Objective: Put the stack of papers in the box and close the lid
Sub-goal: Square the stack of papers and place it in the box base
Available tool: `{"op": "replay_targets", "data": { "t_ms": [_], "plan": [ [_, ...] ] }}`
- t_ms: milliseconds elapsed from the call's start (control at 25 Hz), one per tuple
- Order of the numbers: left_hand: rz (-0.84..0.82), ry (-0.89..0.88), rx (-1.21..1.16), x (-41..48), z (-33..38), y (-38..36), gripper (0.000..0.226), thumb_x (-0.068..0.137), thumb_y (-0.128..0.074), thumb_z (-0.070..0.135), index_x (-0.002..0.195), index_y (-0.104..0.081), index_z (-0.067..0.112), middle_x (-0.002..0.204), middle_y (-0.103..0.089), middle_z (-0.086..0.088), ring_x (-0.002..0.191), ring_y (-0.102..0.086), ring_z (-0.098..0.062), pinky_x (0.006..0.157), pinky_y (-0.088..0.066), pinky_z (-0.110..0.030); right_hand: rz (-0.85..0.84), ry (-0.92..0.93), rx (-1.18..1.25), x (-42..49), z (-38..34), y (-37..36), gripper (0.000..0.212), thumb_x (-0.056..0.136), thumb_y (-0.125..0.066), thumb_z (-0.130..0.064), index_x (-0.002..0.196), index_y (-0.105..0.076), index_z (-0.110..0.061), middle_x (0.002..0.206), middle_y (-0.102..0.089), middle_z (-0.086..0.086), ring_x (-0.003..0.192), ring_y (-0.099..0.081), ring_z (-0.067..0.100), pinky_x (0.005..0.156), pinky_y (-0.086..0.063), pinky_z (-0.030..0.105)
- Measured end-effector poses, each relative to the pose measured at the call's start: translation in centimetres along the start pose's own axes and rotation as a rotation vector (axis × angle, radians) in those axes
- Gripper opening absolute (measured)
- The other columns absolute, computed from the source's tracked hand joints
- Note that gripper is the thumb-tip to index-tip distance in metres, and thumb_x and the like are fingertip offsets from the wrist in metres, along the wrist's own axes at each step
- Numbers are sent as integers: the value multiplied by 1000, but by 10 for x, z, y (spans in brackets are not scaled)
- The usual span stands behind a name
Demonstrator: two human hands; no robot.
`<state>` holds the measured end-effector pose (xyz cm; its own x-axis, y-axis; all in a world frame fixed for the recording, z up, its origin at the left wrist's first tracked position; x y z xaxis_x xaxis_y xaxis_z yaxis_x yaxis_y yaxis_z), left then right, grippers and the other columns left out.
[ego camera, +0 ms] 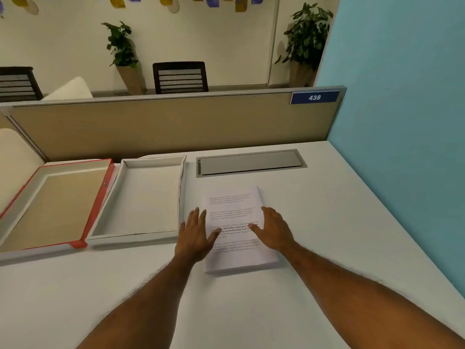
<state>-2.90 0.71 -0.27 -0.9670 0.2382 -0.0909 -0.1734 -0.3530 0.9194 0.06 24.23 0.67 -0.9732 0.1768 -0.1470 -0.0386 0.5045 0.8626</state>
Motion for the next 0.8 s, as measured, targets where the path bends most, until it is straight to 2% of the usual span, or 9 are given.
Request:
{"op": "replay_targets", "data": {
  "t_ms": [160, 280, 360, 480, 600, 720, 800],
  "plan": [
    [-144, 146, -169, 4, -4, -21, 91, 88, -35, 69, 154, -7, 12, 164, -8, -7, 151, -9, -27, 121, -12, -51, -64, -186, 116, 11, 7, -5, 78, 80, -65, -55, 139, -36, -13, 140, -49, 12, 126, -50, 30, 102, -46, 47],
    [-141, 221, -432, 13, -5, -27, 90, 88, -46, 62, 152, -13, 9, 161, -23, -11, 146, -25, -31, 118, -24, -48, -90, -281, 205, 14, 14, -13, 81, 80, -68, -51, 140, -34, -10, 138, -49, 14, 125, -50, 32, 101, -48, 48],
    [-112, 222, -510, 19, -2, -29, 84, 89, -53, 54, 150, -20, 8, 155, -35, -11, 140, -36, -33, 113, -31, -47, -78, -285, 250, 17, 13, -16, 79, 80, -70, -45, 139, -34, -8, 137, -50, 16, 125, -50, 33, 101, -48, 48],
    [-79, 267, -493, 28, -3, -29, 74, 86, -65, 43, 142, -34, 7, 146, -46, -13, 132, -46, -34, 106, -40, -45, -37, -317, 316, 24, 10, -20, 81, 78, -75, -38, 139, -33, -6, 137, -50, 18, 125, -50, 35, 103, -47, 48],
    [-91, 245, -360, 36, -10, -26, 69, 79, -72, 43, 131, -45, 7, 132, -55, -12, 118, -54, -29, 96, -46, -39, -27, -482, 470, 35, 11, -16, 82, 73, -80, -31, 136, -36, -1, 135, -53, 19, 122, -55, 35, 101, -49, 44],
    [-108, 217, -240, 40, -14, -27, 72, 77, -74, 44, 132, -45, 7, 128, -54, -13, 115, -54, -28, 93, -46, -36, -77, -586, 645, 43, 16, -18, 66, 71, -82, -26, 124, -54, 4, 125, -63, 20, 109, -64, 35, 94, -54, 45],
    [-106, 226, -239, 41, -15, -28, 78, 76, -76, 43, 136, -42, 7, 131, -52, -12, 118, -53, -28, 95, -46, -37, -96, -602, 655, 45, 17, -22, 57, 73, -80, -26, 117, -61, 5, 119, -67, 20, 104, -66, 35, 92, -55, 46]
  ]
}}
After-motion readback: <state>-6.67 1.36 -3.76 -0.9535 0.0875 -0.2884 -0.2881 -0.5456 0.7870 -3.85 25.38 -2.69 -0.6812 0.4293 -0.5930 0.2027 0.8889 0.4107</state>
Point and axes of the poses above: each hand's wrist, its own x-axis towards the middle knuckle, its own y-axis out of the back of the hand, z = x × y, the point moved 3 cm from there along x, towards the middle knuckle
